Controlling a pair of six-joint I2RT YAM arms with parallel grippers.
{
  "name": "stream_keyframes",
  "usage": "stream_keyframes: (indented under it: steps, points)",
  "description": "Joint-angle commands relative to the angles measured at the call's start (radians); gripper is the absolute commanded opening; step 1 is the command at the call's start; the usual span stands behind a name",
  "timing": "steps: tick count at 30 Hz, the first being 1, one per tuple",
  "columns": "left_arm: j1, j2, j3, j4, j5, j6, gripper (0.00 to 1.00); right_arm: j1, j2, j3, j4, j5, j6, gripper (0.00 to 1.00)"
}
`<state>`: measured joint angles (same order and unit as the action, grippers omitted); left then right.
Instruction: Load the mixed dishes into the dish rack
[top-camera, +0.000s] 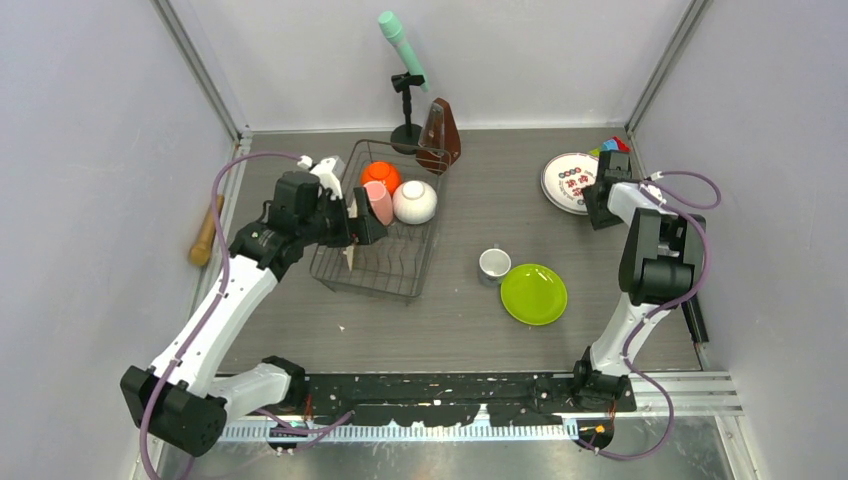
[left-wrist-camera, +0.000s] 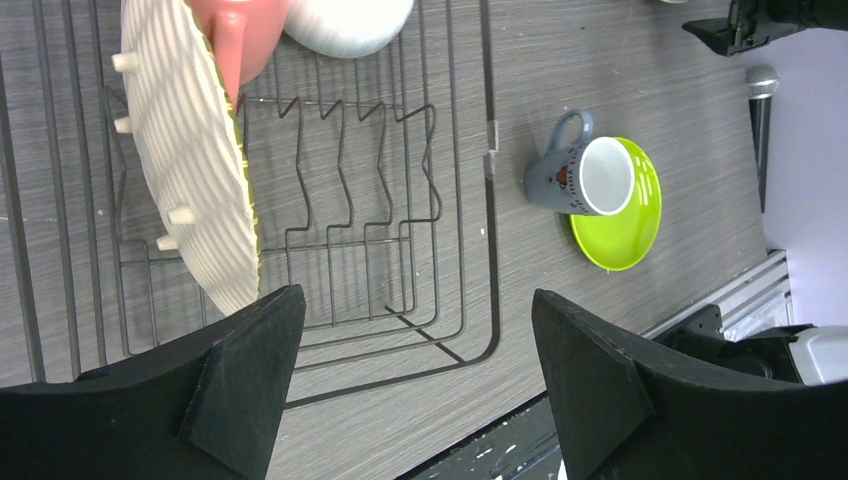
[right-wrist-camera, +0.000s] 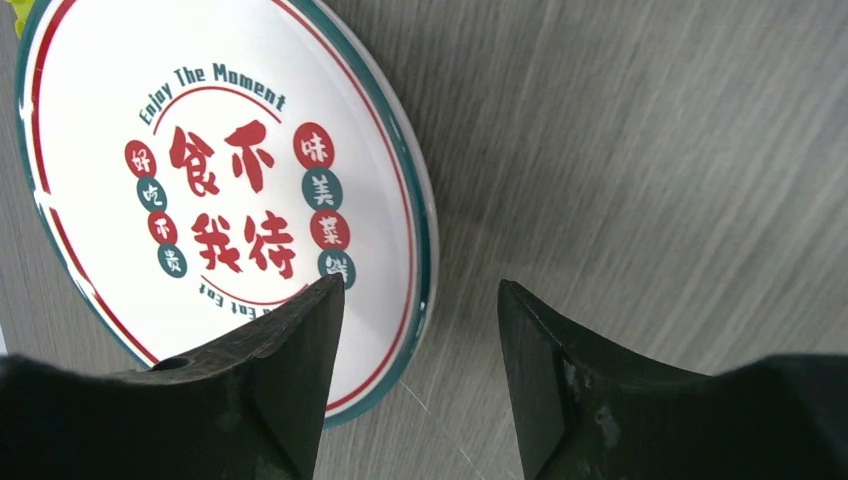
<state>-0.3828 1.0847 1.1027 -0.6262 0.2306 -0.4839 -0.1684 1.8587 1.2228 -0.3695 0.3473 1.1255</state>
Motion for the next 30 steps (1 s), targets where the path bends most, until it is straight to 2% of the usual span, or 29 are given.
stream_keyframes:
  steps: [1,5,8,9,14,16,17,26,30]
  points:
    - [0.005,0.04,0.001,0.024,-0.05,-0.019,0.88,-0.009,0.029,0.068,-0.003,-0.015,-0.002,0.62]
    - [0.006,0.079,0.023,-0.003,-0.088,-0.025,0.89,-0.011,0.031,0.058,-0.008,-0.017,0.006,0.48]
    - [0.007,0.094,0.04,-0.014,-0.106,-0.018,0.89,-0.015,0.022,0.043,-0.021,-0.017,0.011,0.33]
    - [0.007,0.096,0.043,-0.014,-0.108,-0.014,0.89,-0.017,0.019,0.032,-0.021,-0.016,0.014,0.31]
    - [0.009,0.096,0.045,-0.016,-0.12,-0.002,0.89,-0.023,-0.017,0.0,-0.03,-0.014,0.008,0.09]
    - [0.009,0.093,0.046,-0.021,-0.128,0.003,0.89,-0.023,-0.039,-0.016,-0.032,-0.007,0.005,0.06]
    - [0.009,0.092,0.045,-0.024,-0.131,0.006,0.89,-0.024,-0.052,-0.018,-0.032,-0.007,0.003,0.02]
    - [0.01,0.066,0.043,-0.029,-0.154,0.022,0.89,-0.023,-0.169,-0.025,-0.084,-0.021,-0.018,0.0]
    - [0.01,0.059,0.047,-0.025,-0.133,0.017,0.89,-0.023,-0.231,-0.033,-0.084,-0.073,-0.037,0.0]
